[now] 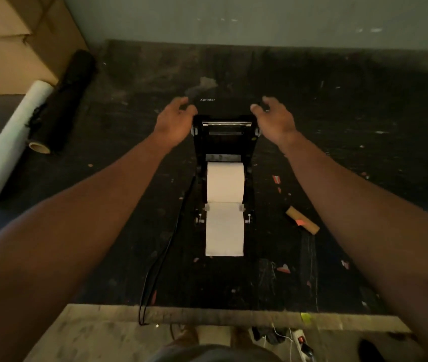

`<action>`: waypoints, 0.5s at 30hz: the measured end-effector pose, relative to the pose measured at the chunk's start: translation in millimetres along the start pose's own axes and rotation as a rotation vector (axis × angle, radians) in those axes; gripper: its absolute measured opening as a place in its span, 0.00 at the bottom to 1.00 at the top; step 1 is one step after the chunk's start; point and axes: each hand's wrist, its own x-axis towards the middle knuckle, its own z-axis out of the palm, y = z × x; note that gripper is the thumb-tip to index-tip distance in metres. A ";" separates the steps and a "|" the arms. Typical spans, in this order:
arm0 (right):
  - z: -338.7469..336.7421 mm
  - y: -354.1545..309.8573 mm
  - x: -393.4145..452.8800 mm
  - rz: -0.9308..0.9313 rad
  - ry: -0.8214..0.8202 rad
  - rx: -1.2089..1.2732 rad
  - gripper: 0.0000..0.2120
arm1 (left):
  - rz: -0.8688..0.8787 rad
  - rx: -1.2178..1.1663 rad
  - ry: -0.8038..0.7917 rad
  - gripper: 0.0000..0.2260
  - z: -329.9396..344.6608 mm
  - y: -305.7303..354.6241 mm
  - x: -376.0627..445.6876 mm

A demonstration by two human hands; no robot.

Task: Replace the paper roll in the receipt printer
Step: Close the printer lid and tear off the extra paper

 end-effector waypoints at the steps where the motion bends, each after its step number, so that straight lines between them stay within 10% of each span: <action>1: 1.1 -3.8 3.4 0.002 -0.029 -0.025 0.27 | -0.017 -0.009 -0.059 0.19 2.3 3.0 3.2; 15: 22.5 73.1 -156.9 0.008 0.101 0.105 0.11 | 0.087 -0.025 -0.041 0.18 20.1 -93.7 -145.6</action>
